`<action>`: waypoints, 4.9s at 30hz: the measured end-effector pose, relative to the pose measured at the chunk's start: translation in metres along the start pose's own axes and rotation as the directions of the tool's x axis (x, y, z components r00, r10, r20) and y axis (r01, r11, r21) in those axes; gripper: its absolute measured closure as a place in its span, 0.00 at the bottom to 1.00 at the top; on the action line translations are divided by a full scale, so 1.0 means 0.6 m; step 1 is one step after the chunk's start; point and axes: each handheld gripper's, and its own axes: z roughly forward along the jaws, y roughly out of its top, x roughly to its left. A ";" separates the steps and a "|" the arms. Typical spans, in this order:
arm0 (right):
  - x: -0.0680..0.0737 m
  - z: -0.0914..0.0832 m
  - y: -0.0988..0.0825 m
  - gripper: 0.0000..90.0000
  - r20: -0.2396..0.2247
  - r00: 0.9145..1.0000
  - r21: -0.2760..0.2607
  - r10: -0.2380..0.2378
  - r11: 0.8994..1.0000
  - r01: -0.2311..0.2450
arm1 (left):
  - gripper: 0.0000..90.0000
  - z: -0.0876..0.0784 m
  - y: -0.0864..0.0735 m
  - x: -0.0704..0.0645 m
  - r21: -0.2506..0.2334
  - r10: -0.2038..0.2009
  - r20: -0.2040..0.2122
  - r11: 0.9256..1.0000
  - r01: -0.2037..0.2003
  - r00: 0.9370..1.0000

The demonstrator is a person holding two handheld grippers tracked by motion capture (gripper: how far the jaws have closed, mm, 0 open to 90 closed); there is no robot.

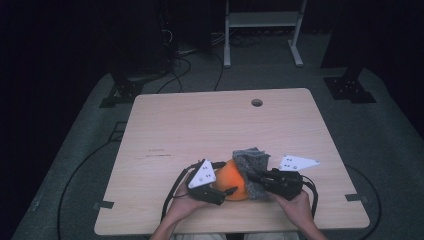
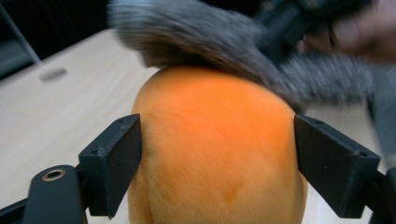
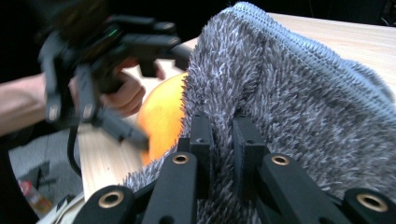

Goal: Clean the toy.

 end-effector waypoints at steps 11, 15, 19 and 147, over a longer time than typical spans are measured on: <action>-0.030 -0.025 -0.003 0.89 0.055 0.997 -0.015 0.047 0.999 -0.046 | 0.41 -0.001 0.000 -0.019 -0.005 0.118 0.008 0.993 -0.118 0.993; -0.026 -0.014 -0.015 0.88 0.017 0.999 0.003 0.051 0.999 -0.051 | 0.09 0.000 0.004 0.005 -0.016 -0.089 0.032 0.996 0.090 0.996; -0.027 -0.022 -0.020 0.89 0.031 0.999 0.035 0.038 0.999 -0.039 | 0.30 0.001 -0.004 0.004 0.004 -0.083 0.060 0.997 0.082 0.995; -0.001 -0.033 0.004 0.89 0.008 1.000 -0.029 0.015 0.999 -0.015 | 0.10 0.025 -0.006 -0.013 0.012 -0.131 0.127 0.991 0.131 0.983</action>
